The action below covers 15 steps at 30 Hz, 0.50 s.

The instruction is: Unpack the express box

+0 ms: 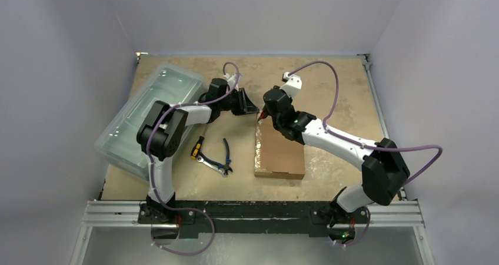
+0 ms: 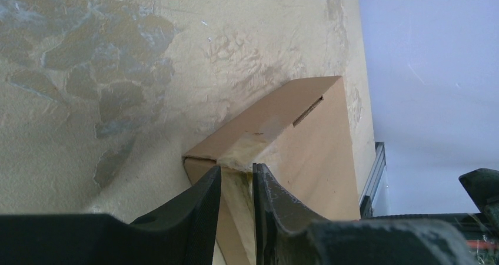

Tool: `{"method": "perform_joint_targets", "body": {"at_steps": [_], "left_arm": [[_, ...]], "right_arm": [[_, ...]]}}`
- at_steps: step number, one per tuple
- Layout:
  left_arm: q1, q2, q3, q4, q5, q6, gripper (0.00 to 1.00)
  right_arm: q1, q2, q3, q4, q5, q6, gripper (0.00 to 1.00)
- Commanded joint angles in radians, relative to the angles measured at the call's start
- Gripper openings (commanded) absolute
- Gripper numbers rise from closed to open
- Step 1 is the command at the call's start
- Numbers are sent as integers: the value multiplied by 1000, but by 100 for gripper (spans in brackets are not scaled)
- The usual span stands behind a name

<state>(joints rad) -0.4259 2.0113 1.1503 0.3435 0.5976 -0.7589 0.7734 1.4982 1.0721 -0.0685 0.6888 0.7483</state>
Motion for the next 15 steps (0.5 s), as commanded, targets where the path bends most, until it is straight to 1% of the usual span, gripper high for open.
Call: {"method": "perform_joint_targets", "body": {"at_steps": [1,9,15], "left_arm": [[1,5,-15,31,-13,-7,25],[1,0,-15,29,-16,-7,24],[1,-1,-12,25,-12,-6,24]], "right_arm": [[5,-12,26,65,14,-1,0],[4,19,28,59,16,-4,0],[6,-5,23,40,30,-4,0]]}}
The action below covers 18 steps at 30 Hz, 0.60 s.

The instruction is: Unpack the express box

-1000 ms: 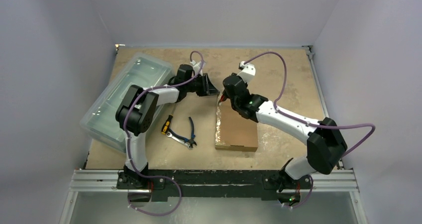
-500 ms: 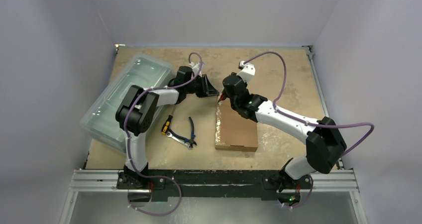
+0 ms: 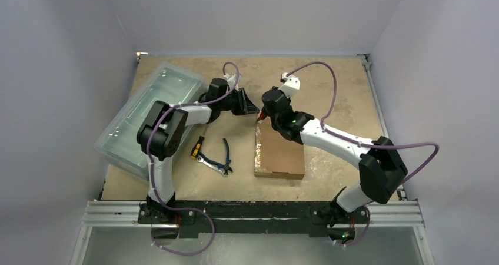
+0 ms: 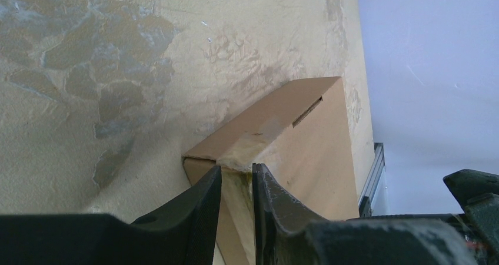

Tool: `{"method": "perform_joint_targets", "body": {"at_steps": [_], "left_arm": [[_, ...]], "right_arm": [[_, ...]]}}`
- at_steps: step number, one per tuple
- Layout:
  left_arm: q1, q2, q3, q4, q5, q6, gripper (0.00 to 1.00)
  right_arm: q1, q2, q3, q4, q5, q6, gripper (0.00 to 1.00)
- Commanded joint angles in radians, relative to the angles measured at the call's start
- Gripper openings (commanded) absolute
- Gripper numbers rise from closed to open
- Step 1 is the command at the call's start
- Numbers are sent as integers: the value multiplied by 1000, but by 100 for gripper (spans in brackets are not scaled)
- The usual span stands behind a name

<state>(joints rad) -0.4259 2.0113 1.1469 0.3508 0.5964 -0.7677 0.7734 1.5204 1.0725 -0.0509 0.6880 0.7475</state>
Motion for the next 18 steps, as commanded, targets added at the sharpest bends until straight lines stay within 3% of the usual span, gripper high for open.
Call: {"method": "perform_joint_targets", "body": {"at_steps": [1,18], "left_arm": [[1,1,-9,16,-11,4,24],[1,0,-8,14,-10,4,22]], "right_arm": [[5,-34,17,29,31,-4,0],[6,-73,4,22,36,-8,0]]}}
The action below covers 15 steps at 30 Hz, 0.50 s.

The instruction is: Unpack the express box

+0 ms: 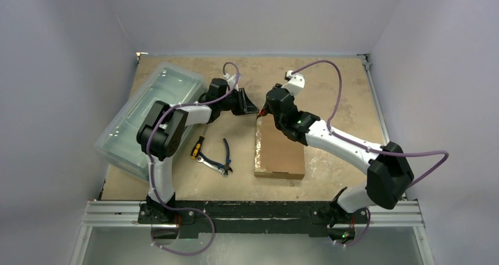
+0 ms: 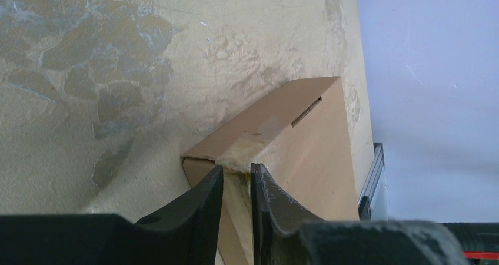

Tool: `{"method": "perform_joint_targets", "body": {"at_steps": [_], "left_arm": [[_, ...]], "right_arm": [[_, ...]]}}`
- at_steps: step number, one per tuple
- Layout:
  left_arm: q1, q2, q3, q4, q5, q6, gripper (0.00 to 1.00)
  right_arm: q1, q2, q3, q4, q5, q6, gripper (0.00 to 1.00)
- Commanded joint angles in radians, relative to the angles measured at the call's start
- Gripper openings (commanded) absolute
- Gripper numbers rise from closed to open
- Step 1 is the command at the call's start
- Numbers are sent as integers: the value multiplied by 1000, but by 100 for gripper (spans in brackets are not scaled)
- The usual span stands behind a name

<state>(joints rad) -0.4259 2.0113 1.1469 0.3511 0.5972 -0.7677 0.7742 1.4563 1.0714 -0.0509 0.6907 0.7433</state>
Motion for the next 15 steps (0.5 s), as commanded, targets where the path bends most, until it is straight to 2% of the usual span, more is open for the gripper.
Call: {"method": "perform_joint_targets", "body": {"at_steps": [1,15], "left_arm": [[1,0,-7,14,-10,4,22],[1,2,-6,14,-6,2,21]], "right_arm": [[6,-4,4,24,32,-3,0],[6,26,1,13,38,-1,0]]}}
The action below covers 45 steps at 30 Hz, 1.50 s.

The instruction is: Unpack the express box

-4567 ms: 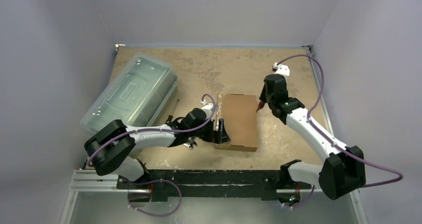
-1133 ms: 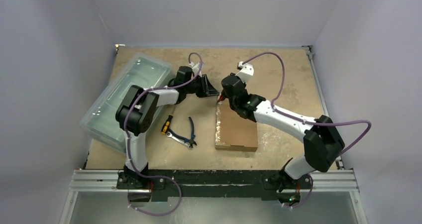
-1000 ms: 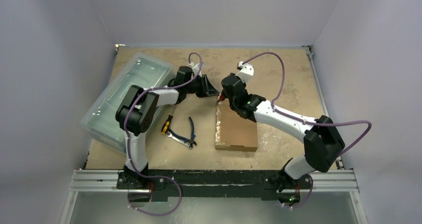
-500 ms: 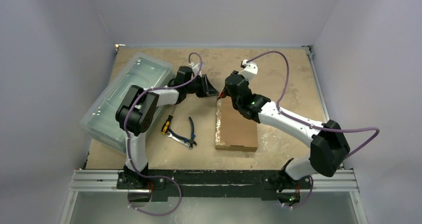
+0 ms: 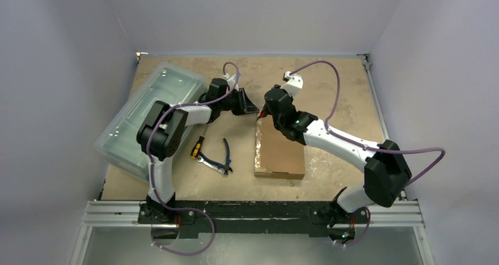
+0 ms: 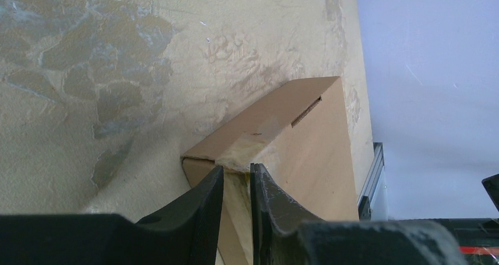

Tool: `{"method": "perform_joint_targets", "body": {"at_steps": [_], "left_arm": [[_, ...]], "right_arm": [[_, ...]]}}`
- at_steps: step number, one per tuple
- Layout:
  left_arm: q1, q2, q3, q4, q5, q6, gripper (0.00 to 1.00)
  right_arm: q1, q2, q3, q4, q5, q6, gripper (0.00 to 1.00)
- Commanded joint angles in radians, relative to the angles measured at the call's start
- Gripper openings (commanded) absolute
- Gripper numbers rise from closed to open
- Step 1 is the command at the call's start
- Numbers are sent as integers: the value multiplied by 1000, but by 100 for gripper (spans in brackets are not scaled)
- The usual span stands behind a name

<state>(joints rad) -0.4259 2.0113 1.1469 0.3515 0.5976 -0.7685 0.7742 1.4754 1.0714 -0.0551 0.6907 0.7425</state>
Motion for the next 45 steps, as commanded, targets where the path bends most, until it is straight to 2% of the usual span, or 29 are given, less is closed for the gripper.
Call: {"method": "perform_joint_targets", "body": {"at_steps": [1,23,26,37,45], "left_arm": [[1,1,-6,12,-7,3,21],[1,0,-9,10,-16,-5,20],[1,1,-13,-2,-39,-17,16],[1,2,-48,9,-94,-76,12],[1,-17,-73,32,-116,-94,11]], "right_arm": [[6,9,1,17,38,-1,0],[20,63,15,11,33,-11,0],[51,82,37,-24,71,-19,0],[149,134,121,-185,200,-3,0],[180,157,163,-266,208,70,0]]}}
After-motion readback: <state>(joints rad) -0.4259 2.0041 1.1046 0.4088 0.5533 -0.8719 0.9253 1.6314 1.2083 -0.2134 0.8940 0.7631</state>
